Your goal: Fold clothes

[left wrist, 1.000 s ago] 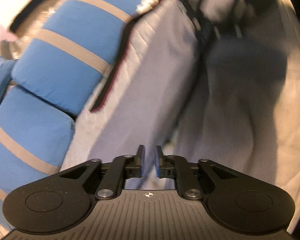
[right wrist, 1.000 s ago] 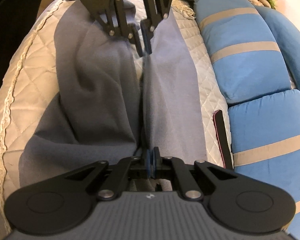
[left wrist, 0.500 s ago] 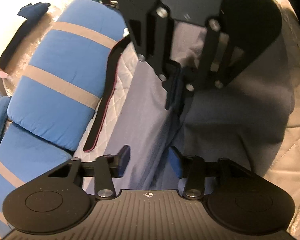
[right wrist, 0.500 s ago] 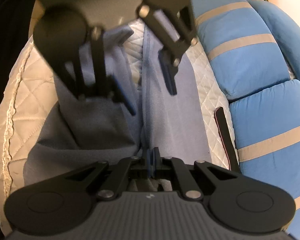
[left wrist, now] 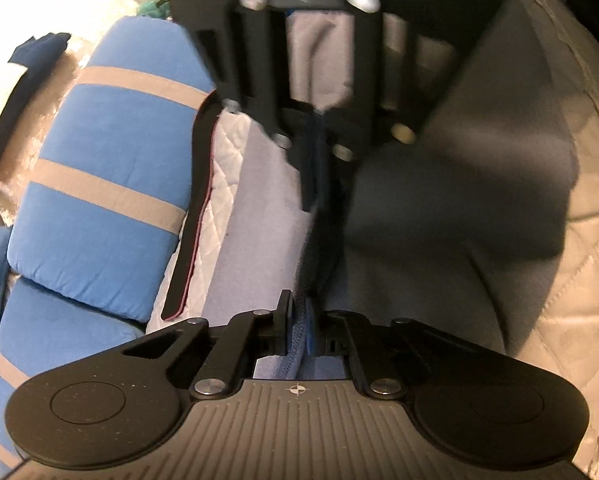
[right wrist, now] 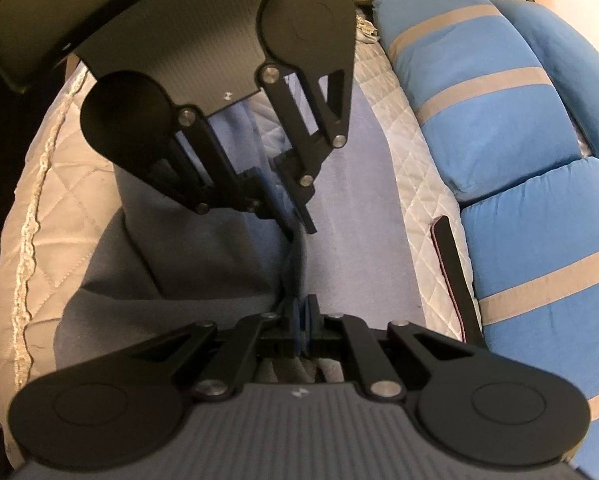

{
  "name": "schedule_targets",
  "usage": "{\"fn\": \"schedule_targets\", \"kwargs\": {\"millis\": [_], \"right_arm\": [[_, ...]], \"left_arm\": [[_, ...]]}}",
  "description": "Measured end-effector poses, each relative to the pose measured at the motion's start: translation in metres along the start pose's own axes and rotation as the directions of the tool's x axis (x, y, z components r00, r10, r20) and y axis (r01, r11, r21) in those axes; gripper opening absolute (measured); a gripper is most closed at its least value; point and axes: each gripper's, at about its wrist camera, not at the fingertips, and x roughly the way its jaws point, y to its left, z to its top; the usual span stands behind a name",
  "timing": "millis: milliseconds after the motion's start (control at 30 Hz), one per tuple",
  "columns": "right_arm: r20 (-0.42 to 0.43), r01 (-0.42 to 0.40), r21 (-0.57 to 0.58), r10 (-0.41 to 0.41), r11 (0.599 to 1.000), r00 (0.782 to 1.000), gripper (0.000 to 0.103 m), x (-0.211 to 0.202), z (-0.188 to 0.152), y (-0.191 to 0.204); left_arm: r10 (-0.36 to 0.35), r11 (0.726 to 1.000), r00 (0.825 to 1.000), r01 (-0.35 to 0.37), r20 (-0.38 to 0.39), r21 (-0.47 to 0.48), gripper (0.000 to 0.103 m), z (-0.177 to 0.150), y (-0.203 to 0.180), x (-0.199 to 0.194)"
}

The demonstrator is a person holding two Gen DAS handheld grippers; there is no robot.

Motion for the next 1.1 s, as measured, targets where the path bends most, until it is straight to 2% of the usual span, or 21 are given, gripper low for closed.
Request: {"fn": "schedule_targets", "kwargs": {"millis": [33,67,100,133,200,267,367,467,567,633,767,933,1033,1100], "right_arm": [[0.01,-0.01,0.022,0.01,1.0,1.0,0.005,-0.003,0.0,-0.003],[0.021,-0.02,0.043,0.019,0.999,1.0,0.014,-0.005,0.001,-0.006],[0.031,-0.031,0.065,0.029,0.997,0.999,0.028,-0.008,0.001,-0.009],[0.042,-0.041,0.086,0.038,0.995,0.998,0.031,-0.011,0.001,-0.013],[0.075,-0.06,0.15,0.05,0.987,0.996,0.044,-0.017,0.0,-0.023],[0.123,-0.077,0.246,0.048,0.966,0.991,0.047,-0.023,-0.004,-0.039],[0.163,-0.077,0.411,0.01,0.908,0.987,0.065,-0.024,-0.014,-0.066],[0.132,-0.049,0.546,-0.028,0.836,0.991,0.067,-0.001,-0.025,-0.094],[0.078,-0.004,0.629,-0.058,0.778,0.995,0.067,0.024,-0.036,-0.125],[0.061,-0.013,0.67,-0.037,0.742,0.997,0.067,0.044,-0.043,-0.145],[0.076,-0.085,0.737,0.042,0.67,0.996,0.067,0.084,-0.054,-0.175],[0.129,-0.195,0.761,0.151,0.619,0.98,0.073,0.127,-0.055,-0.201],[0.133,-0.242,0.752,0.219,0.612,0.967,0.073,0.152,-0.056,-0.212],[0.13,-0.282,0.743,0.283,0.607,0.95,0.073,0.164,-0.058,-0.213]], "left_arm": [[-0.002,1.0,1.0,0.002,-0.003,0.002,0.006,0.0,-0.001,0.001],[-0.005,1.0,1.0,0.005,-0.004,0.002,0.006,0.0,-0.002,0.001],[-0.008,1.0,1.0,0.008,-0.004,0.0,0.006,-0.001,-0.002,0.001],[-0.01,1.0,1.0,0.01,-0.003,-0.003,0.006,-0.001,-0.001,0.001],[-0.015,1.0,1.0,0.015,-0.002,-0.012,0.006,-0.002,0.001,0.0],[-0.022,1.0,1.0,0.022,-0.002,-0.015,0.006,-0.003,0.002,0.0],[-0.038,0.999,0.999,0.038,-0.009,-0.01,0.006,-0.004,0.003,0.0],[-0.047,0.999,0.999,0.047,-0.019,-0.007,0.006,-0.003,0.003,0.001],[-0.055,0.998,0.998,0.055,-0.026,-0.008,0.006,-0.004,0.004,0.002],[-0.065,0.998,0.997,0.065,-0.033,-0.002,0.006,-0.004,0.003,0.002],[-0.087,0.996,0.995,0.088,-0.05,0.013,0.005,-0.006,0.001,0.004],[-0.103,0.995,0.993,0.103,-0.053,0.001,0.005,-0.009,0.003,0.004],[-0.106,0.994,0.993,0.107,-0.057,0.003,0.005,-0.008,0.005,0.005],[-0.109,0.994,0.992,0.11,-0.063,0.01,0.005,-0.006,0.006,0.004]]}}
